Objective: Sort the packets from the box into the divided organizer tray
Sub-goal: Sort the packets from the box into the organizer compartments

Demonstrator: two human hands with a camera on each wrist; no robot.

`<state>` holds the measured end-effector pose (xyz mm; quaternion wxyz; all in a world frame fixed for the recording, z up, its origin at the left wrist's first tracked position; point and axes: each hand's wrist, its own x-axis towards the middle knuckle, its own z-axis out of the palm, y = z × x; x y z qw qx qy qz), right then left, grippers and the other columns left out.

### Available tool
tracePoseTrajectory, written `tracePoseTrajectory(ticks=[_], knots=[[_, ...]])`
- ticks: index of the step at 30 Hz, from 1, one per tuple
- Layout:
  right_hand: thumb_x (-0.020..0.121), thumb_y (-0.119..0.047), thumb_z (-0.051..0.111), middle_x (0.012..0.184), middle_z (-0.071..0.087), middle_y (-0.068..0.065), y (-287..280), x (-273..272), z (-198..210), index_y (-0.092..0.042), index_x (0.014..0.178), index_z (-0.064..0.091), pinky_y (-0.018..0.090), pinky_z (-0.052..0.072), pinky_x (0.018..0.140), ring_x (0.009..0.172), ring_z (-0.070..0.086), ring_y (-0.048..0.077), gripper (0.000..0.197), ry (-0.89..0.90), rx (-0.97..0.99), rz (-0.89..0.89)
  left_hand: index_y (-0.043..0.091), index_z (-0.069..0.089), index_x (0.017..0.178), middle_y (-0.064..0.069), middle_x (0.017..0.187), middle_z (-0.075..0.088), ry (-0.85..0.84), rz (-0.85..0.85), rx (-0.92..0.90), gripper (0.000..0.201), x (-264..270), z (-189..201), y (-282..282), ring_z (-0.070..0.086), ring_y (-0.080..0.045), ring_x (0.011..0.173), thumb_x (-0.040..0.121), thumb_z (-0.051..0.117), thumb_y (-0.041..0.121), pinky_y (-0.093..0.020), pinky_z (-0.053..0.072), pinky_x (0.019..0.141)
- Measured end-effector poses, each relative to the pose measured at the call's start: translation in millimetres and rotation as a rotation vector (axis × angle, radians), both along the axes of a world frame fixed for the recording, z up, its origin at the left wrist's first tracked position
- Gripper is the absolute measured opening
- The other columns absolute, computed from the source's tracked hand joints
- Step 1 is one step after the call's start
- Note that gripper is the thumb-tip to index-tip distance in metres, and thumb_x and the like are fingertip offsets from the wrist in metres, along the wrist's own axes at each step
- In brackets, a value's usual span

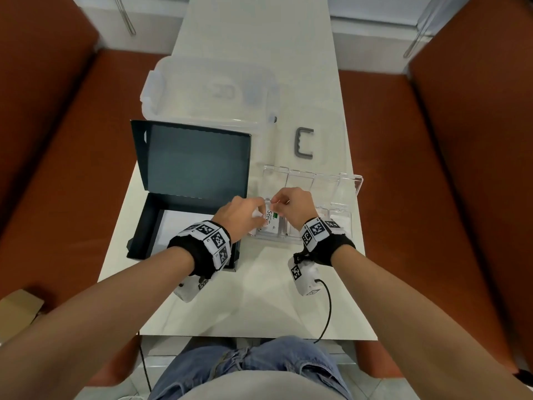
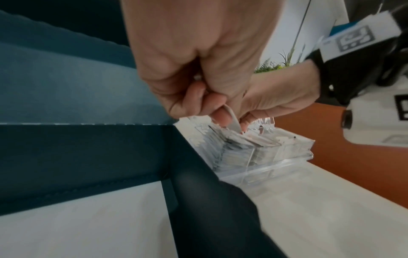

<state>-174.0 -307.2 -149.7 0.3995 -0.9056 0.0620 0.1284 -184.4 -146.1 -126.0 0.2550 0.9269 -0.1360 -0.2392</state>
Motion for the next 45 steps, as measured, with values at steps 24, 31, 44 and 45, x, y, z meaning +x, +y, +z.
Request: tracePoseTrajectory(ticks=[24, 31, 44, 45], knots=[[0.076, -0.013, 0.077, 0.093, 0.060, 0.001, 0, -3, -7, -0.013, 0.094, 0.060, 0.041, 0.046, 0.090, 0.083, 0.055, 0.019, 0.024, 0.053, -0.311, 0.348, 0.011, 0.067, 0.097, -0.004, 0.072, 0.064, 0.073, 0.191, -0.311, 0.013, 31, 20, 12, 0.059, -0.002, 0.043, 0.097, 0.054, 0.016, -0.014, 0.048, 0.044], [0.081, -0.021, 0.073, 0.108, 0.056, 0.003, 3, -5, 2, -0.018, 0.112, 0.060, 0.038, 0.033, 0.090, 0.102, 0.053, 0.023, 0.034, -0.017, -0.366, 0.416, 0.011, 0.067, 0.095, -0.006, 0.067, 0.063, 0.052, 0.257, -0.317, 0.013, 32, 17, 27, 0.056, -0.001, 0.042, 0.097, 0.055, 0.013, -0.013, 0.047, 0.043], [0.086, -0.024, 0.065, 0.112, 0.055, 0.005, 33, -9, 5, -0.013, 0.115, 0.062, 0.044, 0.037, 0.093, 0.112, 0.049, 0.029, 0.031, -0.006, -0.653, 0.499, 0.006, 0.068, 0.095, -0.013, 0.078, 0.066, 0.036, 0.247, -0.328, 0.014, 22, 16, 25, 0.061, -0.019, 0.055, 0.096, 0.056, 0.012, -0.014, 0.047, 0.044], [0.086, -0.025, 0.066, 0.112, 0.055, 0.005, 34, -8, 6, -0.013, 0.115, 0.063, 0.044, 0.037, 0.093, 0.112, 0.049, 0.028, 0.031, 0.001, -0.651, 0.495, 0.006, 0.068, 0.095, -0.013, 0.078, 0.066, 0.035, 0.243, -0.326, 0.014, 21, 16, 25, 0.061, -0.019, 0.055, 0.096, 0.055, 0.012, -0.014, 0.047, 0.045]])
